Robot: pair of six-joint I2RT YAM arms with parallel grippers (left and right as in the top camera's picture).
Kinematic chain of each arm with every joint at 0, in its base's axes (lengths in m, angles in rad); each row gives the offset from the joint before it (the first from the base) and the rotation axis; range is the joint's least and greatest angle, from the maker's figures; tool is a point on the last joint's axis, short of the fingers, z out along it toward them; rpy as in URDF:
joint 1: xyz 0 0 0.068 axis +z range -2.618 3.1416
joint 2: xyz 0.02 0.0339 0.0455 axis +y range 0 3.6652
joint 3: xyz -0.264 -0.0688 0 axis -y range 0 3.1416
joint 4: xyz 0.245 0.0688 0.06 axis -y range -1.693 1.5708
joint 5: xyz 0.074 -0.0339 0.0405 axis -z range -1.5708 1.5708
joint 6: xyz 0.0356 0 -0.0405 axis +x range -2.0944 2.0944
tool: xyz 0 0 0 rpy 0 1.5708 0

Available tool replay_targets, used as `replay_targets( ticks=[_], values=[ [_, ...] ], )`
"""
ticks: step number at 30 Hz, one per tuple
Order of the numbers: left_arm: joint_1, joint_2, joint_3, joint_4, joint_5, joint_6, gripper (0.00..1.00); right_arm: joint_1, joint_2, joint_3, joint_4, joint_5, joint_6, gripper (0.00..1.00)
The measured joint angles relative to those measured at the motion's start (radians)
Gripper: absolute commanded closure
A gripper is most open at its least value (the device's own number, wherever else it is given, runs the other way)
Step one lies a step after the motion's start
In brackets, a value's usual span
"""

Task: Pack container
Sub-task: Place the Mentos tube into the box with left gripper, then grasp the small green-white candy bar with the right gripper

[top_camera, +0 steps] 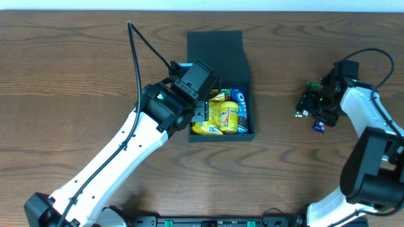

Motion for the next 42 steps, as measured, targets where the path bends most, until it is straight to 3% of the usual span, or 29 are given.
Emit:
replay_targets(
  ticks=[9, 17, 21, 27, 30, 36, 42],
  values=[
    [0.0, 0.0, 0.0, 0.0, 0.0, 0.0, 0.2, 0.114, 0.025, 0.0, 0.046, 0.116, 0.037, 0.31],
    [0.0, 0.0, 0.0, 0.0, 0.0, 0.0, 0.2, 0.13, 0.066, 0.0, 0.052, 0.163, 0.061, 0.32],
    [0.0, 0.0, 0.0, 0.0, 0.0, 0.0, 0.2, 0.13, 0.084, 0.0, 0.061, 0.167, 0.066, 0.41],
    [0.0, 0.0, 0.0, 0.002, 0.0, 0.0, 0.2, 0.13, 0.085, 0.0, 0.068, 0.172, 0.079, 0.65],
    [0.0, 0.0, 0.0, 0.004, 0.0, 0.0, 0.2, 0.13, 0.085, 0.0, 0.067, 0.169, 0.08, 0.69],
    [0.004, 0.0, 0.0, -0.01, 0.0, 0.008, 0.22, 0.13, 0.085, 0.036, -0.021, 0.134, 0.086, 0.96],
    [0.09, -0.05, 0.0, -0.037, -0.001, 0.031, 0.2, 0.156, 0.077, 0.232, -0.233, 0.117, 0.075, 0.98]
  ],
)
